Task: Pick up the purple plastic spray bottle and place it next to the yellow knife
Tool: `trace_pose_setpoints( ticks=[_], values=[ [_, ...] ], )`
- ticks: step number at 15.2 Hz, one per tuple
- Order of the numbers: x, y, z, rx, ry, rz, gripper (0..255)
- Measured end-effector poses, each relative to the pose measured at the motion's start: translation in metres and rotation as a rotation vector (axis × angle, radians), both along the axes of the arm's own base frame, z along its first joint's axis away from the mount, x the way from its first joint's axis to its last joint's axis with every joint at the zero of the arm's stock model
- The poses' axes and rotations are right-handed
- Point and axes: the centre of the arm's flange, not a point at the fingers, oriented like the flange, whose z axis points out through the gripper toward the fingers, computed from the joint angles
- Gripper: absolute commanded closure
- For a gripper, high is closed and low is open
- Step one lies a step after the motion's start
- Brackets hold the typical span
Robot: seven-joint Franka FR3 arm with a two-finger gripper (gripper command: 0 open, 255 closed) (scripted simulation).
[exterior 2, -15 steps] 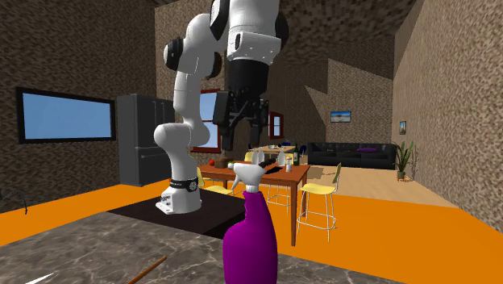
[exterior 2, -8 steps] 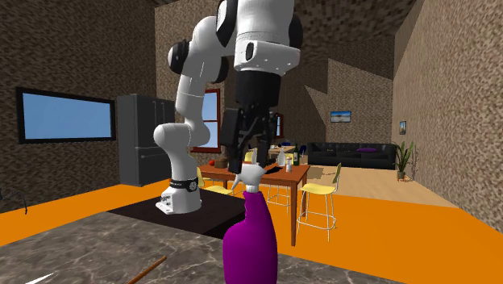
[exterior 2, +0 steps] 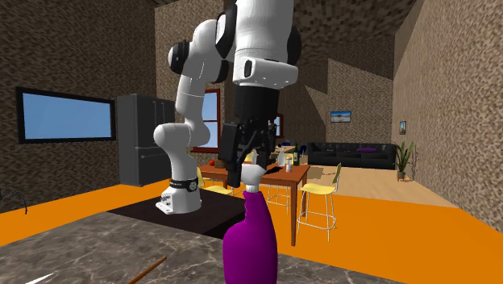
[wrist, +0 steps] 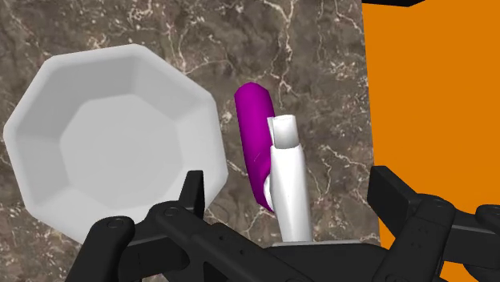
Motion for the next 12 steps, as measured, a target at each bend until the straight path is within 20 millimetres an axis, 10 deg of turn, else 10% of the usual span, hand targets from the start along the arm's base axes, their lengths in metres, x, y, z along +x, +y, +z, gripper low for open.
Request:
trace_pose_setpoints(
  ticks=[2,3,12],
  values=[
    [-0.0001,-0.0001,-0.0002,0.000,0.000,0.000,0],
    [-0.0001,-0.0001,-0.0002,0.000,0.000,0.000,255],
    [-0.0001,-0.0001,0.0000,0.000,-0.001,0.000,255]
  ],
)
